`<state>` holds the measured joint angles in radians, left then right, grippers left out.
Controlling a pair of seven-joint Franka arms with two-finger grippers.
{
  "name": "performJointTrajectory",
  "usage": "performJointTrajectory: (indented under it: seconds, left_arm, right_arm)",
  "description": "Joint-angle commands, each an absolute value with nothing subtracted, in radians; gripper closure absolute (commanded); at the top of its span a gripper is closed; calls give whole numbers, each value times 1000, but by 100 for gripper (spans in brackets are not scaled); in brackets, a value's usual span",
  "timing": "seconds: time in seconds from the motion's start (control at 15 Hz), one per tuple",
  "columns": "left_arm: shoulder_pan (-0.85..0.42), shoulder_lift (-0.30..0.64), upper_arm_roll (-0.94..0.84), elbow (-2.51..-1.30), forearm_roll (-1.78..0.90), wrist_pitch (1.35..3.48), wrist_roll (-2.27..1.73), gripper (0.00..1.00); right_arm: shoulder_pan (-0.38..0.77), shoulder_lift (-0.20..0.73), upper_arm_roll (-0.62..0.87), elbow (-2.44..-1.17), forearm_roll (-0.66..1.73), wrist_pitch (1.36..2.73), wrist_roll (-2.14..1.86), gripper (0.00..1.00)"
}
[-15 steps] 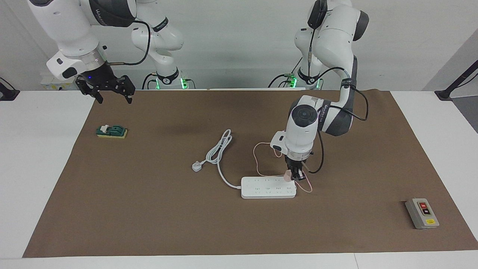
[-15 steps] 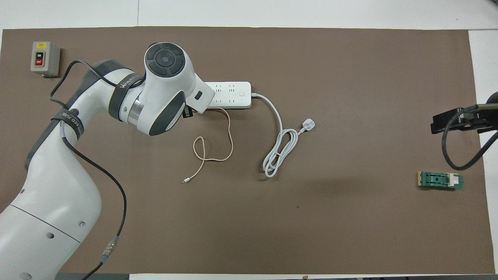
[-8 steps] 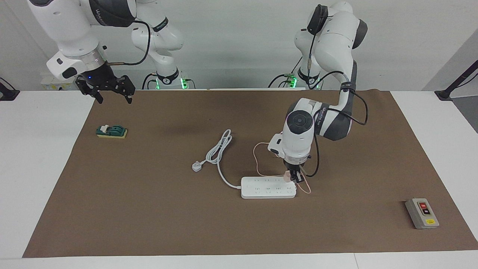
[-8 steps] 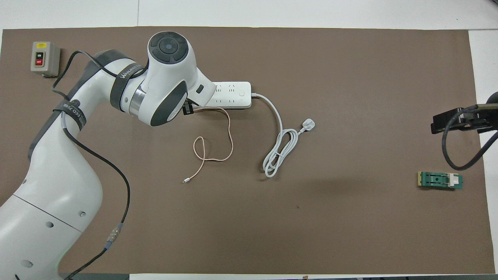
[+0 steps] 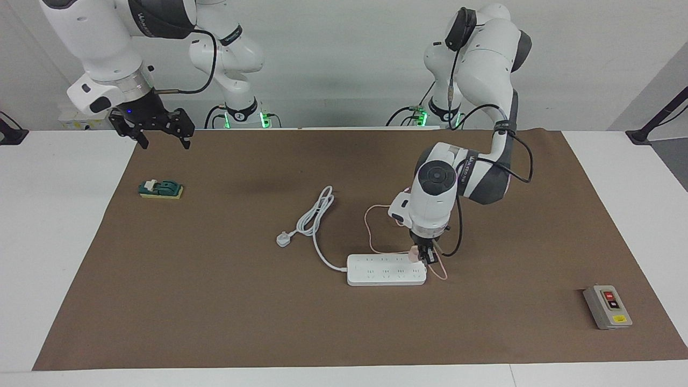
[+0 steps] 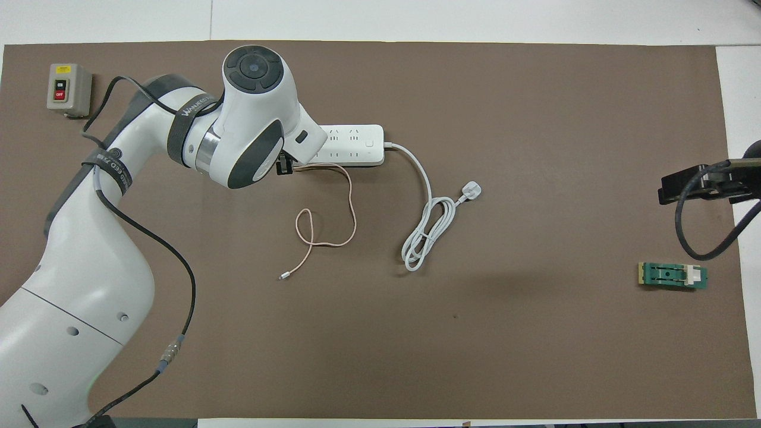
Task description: Plug charger into power strip
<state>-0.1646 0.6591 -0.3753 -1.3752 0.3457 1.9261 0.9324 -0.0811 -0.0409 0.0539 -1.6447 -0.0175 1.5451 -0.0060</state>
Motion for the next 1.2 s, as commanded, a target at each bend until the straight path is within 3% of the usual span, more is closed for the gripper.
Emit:
performJointTrajectory:
  seconds: [0.0, 0.53, 1.13]
  left_arm:
    - [-172, 724, -407, -1374, 322, 1921, 937, 100]
    - [-250, 775, -333, -1281, 318, 1789, 928, 100]
    - [-244, 798, -334, -1272, 285, 1839, 1024, 100]
  right_arm:
    - [-95, -52, 64, -1652, -26, 1543, -21, 0]
    - [-95, -52, 64, -1652, -26, 1543, -21, 0]
    - [-95, -55, 64, -1652, -26, 1543, -21, 0]
